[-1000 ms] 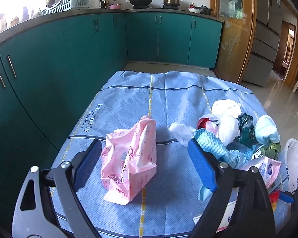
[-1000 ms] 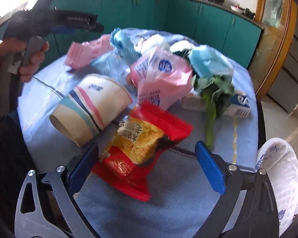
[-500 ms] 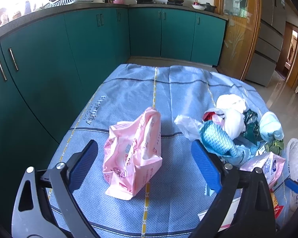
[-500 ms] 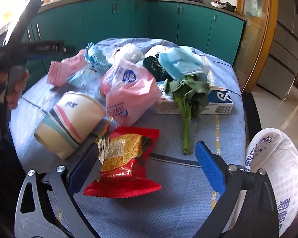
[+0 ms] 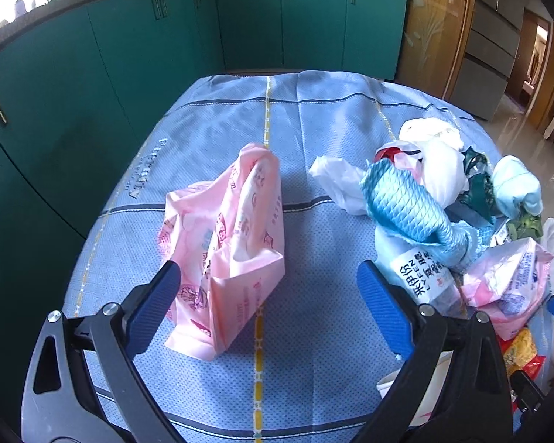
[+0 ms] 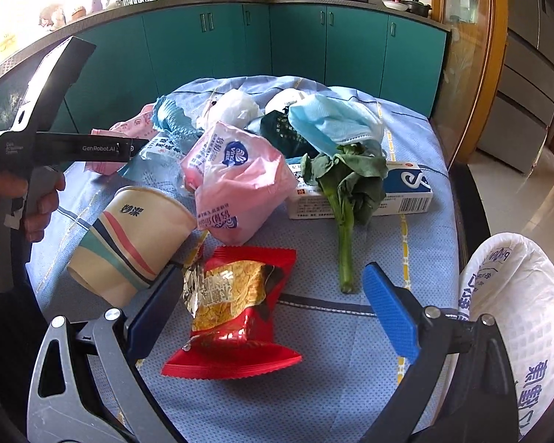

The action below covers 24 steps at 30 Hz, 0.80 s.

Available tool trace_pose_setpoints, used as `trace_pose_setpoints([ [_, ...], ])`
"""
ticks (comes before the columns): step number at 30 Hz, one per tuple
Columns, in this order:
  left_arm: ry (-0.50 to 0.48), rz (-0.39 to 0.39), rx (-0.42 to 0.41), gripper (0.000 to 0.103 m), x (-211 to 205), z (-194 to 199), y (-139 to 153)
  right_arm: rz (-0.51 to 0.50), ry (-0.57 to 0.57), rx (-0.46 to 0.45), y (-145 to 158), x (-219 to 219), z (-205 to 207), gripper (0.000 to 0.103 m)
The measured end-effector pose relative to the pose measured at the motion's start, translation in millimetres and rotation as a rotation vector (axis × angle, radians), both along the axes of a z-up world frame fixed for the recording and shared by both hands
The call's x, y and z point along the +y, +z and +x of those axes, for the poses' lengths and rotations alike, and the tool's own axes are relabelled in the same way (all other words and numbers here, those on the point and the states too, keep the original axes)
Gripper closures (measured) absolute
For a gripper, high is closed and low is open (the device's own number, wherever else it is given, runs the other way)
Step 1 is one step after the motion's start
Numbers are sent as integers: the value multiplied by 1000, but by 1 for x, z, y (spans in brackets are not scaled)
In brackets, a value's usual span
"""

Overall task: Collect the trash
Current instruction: 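Close the left gripper on the pink bag while the right gripper grasps the red wrapper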

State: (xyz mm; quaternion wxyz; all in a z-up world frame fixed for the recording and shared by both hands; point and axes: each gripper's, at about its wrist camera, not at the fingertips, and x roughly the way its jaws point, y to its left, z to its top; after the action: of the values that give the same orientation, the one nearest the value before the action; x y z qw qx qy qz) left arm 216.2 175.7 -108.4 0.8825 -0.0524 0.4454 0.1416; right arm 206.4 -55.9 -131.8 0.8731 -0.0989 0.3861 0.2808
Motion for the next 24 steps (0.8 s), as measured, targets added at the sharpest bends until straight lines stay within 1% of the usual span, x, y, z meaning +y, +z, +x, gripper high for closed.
trace_pose_setpoints([
  [3, -13, -51, -40, 7, 11, -6, 11, 0, -6, 8, -3, -1, 2, 7],
  [6, 4, -45, -67, 7, 25, -12, 20, 3, -24, 17, -5, -6, 4, 7],
  [8, 28, -42, -48, 7, 35, -12, 17, 10, -35, 22, -6, -10, 6, 7],
  [12, 39, -111, -1, 7, 46, -7, 4, 21, -54, 36, -9, -13, 9, 7],
  [13, 39, -113, 12, 7, 45, -4, -1, 23, -55, 36, -9, -13, 9, 7],
  [15, 48, -90, 34, 7, 45, 2, -8, 23, -52, 35, -9, -12, 9, 7],
  [17, 55, -84, 47, 13, 45, 6, -13, 19, -45, 29, -9, -10, 10, 7],
  [18, 60, -89, 50, 23, 46, 6, -15, 17, -38, 25, -9, -9, 10, 7],
  [20, 63, -98, 50, 26, 47, 6, -17, 18, -17, 23, -10, -4, 9, 7],
  [22, 44, -74, 37, 38, 42, 4, -15, 13, -4, 29, -13, -1, 8, 7],
  [24, 25, -69, 30, 43, 39, 2, -13, 4, 11, 33, -16, 4, 6, 7],
])
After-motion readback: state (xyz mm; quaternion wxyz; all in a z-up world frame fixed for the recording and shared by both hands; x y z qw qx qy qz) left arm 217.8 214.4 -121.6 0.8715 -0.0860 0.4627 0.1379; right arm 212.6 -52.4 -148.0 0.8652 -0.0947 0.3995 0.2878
